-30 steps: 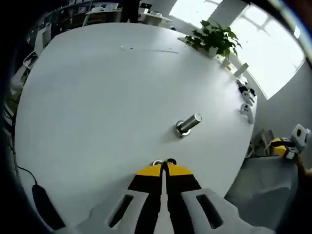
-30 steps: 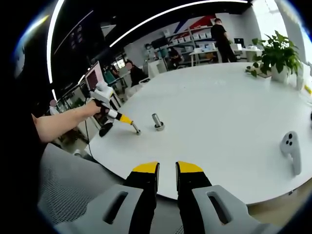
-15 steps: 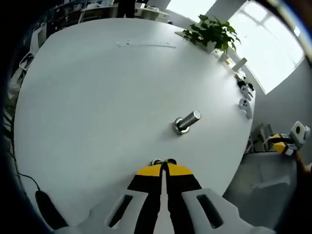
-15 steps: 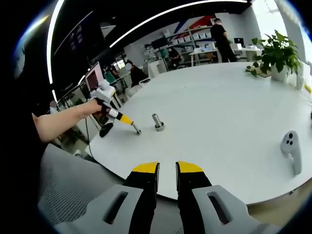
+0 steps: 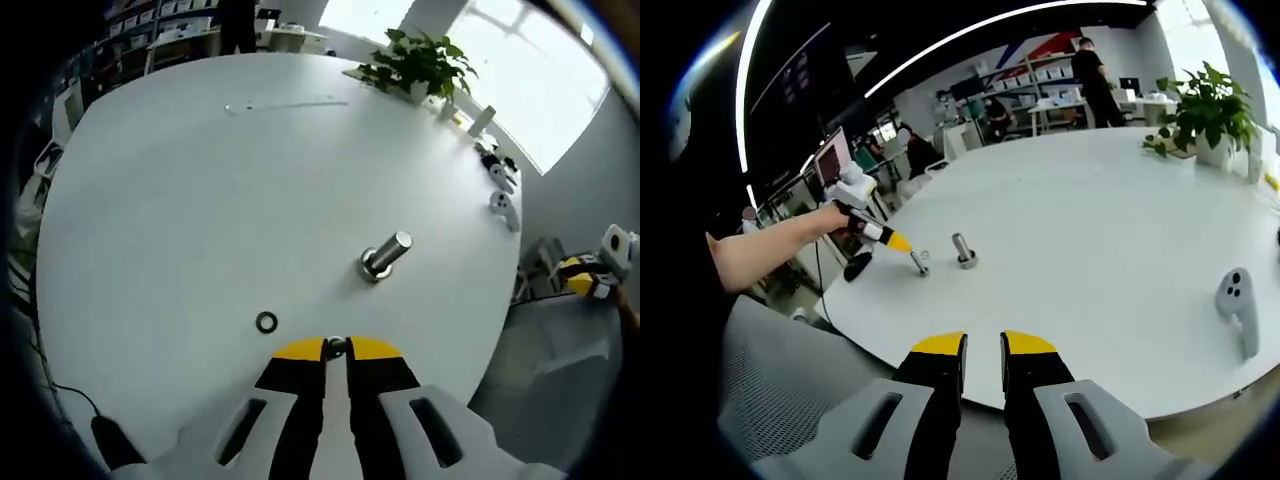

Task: Place the washer onto the threaded stud by aligning its center hole with the stud, sliding it down to the base, and recovering from edge contact or off-axis alignment until the washer reaches the visible bottom stop.

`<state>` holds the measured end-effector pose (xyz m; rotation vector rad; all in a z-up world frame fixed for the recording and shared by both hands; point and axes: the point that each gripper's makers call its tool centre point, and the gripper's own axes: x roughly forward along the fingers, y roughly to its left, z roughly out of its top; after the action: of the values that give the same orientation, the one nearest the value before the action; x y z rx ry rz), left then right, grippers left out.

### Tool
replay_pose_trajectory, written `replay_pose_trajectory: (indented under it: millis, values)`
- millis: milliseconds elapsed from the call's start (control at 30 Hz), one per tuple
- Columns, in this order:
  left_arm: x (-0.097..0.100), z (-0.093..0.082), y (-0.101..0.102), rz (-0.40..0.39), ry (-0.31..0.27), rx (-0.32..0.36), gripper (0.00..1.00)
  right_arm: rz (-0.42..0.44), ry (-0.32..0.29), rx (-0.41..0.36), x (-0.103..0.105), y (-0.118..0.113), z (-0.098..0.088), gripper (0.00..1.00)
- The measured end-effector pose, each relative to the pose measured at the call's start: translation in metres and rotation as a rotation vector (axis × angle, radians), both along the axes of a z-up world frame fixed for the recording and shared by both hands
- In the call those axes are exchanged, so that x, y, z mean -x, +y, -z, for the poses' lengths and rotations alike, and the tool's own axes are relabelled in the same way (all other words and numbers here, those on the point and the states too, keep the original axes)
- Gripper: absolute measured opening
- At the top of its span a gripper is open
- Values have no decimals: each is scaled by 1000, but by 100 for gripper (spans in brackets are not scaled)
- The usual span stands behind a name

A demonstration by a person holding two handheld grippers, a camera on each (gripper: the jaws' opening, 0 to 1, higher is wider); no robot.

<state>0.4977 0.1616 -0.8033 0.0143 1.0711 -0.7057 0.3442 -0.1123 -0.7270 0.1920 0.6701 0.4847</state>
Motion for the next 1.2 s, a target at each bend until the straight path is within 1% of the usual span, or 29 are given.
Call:
replay_pose_trajectory:
  millis: [67, 167, 267, 367, 400, 433, 467, 500, 533, 567, 600, 667, 733, 767, 900, 933, 967, 1200]
  values:
    - [-4, -1, 6, -13, -19, -3, 5, 0, 0, 0, 0, -1, 0, 16]
    - [-5, 2, 15, -25, -18, -11, 5, -1, 2, 1, 0, -1, 1, 16]
    - [-11, 0, 24, -2, -94, -48, 5, -2, 3, 2, 0, -1, 1, 16]
    - [-14, -2, 27, 12, -136, -59, 5, -2, 4, 3, 0, 0, 1, 16]
    - [-18, -4, 28, 36, -180, -75, 5, -3, 5, 5, 0, 0, 1, 16]
    - [-20, -5, 29, 47, -204, -87, 5, -6, 6, 6, 1, 1, 1, 16]
    - [-22, -6, 30, 77, -238, -105, 5, -9, 6, 8, 1, 2, 1, 16]
    - [-23, -5, 32, 78, -251, -120, 5, -12, 7, 9, 1, 1, 2, 16]
    - [-26, -5, 32, 104, -274, -130, 5, -15, 10, 12, 2, 1, 3, 16]
    - [-27, -5, 32, 115, -286, -133, 5, -17, 12, 15, 2, 1, 3, 16]
    - [-27, -4, 32, 105, -280, -135, 5, -21, 15, 19, 2, 1, 4, 16]
    - [-31, -1, 33, 120, -294, -142, 5, -28, 20, 29, 3, 2, 5, 16]
    - [-34, 6, 35, 133, -292, -152, 5, -37, 22, 37, 4, 1, 6, 16]
    - [-35, 11, 36, 154, -289, -165, 5, -39, 29, 36, 5, 1, 7, 16]
    - [-43, 25, 38, 202, -312, -204, 5, -53, 38, 47, 6, 3, 9, 15]
    - [-44, 27, 38, 208, -316, -208, 5, -52, 43, 47, 7, 3, 9, 15]
    - [-46, 31, 38, 229, -317, -217, 5, -53, 43, 45, 7, 3, 10, 15]
    - [-51, 50, 37, 268, -266, -232, 5, -59, 51, 33, 8, 4, 10, 15]
